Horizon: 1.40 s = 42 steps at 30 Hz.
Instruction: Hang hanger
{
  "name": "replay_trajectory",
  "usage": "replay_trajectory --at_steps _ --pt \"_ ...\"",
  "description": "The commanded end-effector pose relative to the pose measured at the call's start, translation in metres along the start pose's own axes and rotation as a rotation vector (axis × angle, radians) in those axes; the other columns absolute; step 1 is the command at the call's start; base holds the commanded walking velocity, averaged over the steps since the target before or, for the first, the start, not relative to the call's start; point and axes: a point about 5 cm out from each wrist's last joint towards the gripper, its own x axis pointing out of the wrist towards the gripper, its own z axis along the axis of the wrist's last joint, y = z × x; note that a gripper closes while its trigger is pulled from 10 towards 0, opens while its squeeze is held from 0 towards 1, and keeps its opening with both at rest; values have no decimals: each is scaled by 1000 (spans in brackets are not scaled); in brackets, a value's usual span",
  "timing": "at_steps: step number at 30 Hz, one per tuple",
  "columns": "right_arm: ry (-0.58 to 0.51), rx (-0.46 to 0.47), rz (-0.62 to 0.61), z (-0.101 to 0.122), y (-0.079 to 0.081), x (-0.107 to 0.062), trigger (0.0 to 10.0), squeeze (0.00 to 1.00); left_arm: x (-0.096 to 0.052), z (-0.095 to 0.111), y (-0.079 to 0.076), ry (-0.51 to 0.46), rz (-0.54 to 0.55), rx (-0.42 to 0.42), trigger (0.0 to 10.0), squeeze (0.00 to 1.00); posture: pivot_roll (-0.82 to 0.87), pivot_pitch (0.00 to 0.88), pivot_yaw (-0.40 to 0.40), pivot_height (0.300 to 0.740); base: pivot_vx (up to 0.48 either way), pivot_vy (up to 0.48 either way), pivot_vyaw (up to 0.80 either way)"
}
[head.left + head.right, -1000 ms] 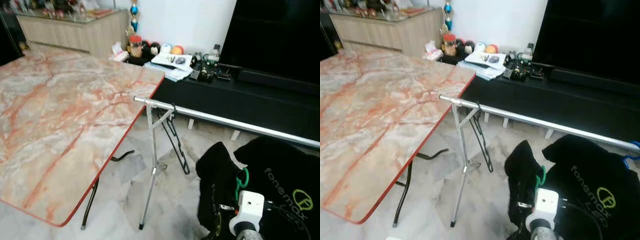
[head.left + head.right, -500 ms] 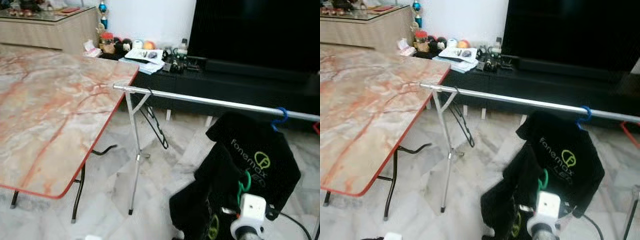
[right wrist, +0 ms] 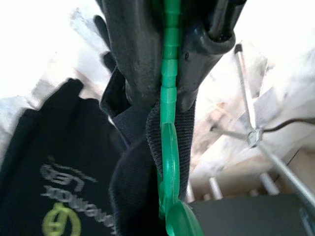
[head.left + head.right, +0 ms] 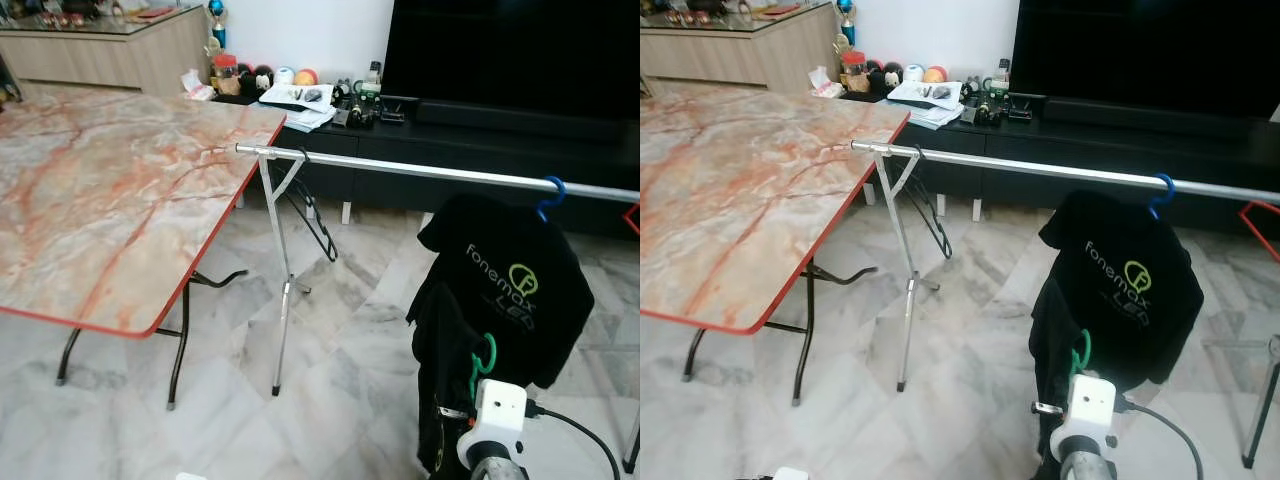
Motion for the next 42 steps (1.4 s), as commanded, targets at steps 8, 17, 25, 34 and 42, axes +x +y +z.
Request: replay_trajectory --at_steps 8,17,25,34,42 --pt "-32 5 -18 4 2 1 10000 0 -1 -8 1 33 -5 11 10000 0 36 74 -25 740 -289 0 0" --pt "-13 4 -29 1 1 2 10000 0 -1 -7 2 31 -4 11 10000 0 39 77 -24 740 -285 0 0" --pt "-7 -8 -19 2 3 4 10000 0 -1 -6 2 26 0 6 10000 0 40 77 -25 740 -69 0 0" --pt "4 -58 7 5 3 12 10000 0 -1 0 2 -27 19 32 10000 0 45 75 -28 740 0 0 0" --pt "66 -163 65 1 3 18 10000 0 -1 7 4 -97 43 87 10000 0 40 73 -22 740 0 0 0"
